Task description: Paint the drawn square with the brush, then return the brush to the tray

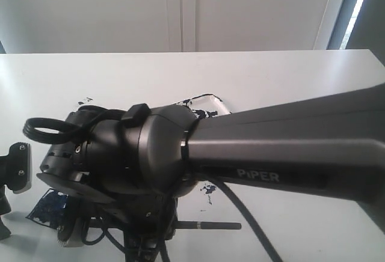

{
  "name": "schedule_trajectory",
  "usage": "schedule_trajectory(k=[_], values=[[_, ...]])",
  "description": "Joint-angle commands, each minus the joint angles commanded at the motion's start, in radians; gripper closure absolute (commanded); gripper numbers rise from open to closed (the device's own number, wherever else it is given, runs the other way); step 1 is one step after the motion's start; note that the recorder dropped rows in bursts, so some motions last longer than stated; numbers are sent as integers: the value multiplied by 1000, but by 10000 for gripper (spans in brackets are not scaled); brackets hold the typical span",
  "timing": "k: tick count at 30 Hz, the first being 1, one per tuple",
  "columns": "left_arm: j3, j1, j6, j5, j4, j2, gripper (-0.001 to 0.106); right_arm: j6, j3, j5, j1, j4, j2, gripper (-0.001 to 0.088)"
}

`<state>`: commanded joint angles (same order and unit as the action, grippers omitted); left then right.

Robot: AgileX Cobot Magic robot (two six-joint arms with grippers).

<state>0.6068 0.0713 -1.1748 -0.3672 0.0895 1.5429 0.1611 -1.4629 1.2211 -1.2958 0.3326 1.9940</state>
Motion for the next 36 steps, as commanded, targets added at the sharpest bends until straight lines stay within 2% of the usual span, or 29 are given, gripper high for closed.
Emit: schedule_trajectory(k=[14,26,36], values=[[0,0,12,2,0,0,547,-23,45,0,0,3,-9,868],[0,0,12,2,0,0,547,-85,45,0,0,130,-9,868],[0,0,12,2,0,0,547,-106,45,0,1,182,-9,868]])
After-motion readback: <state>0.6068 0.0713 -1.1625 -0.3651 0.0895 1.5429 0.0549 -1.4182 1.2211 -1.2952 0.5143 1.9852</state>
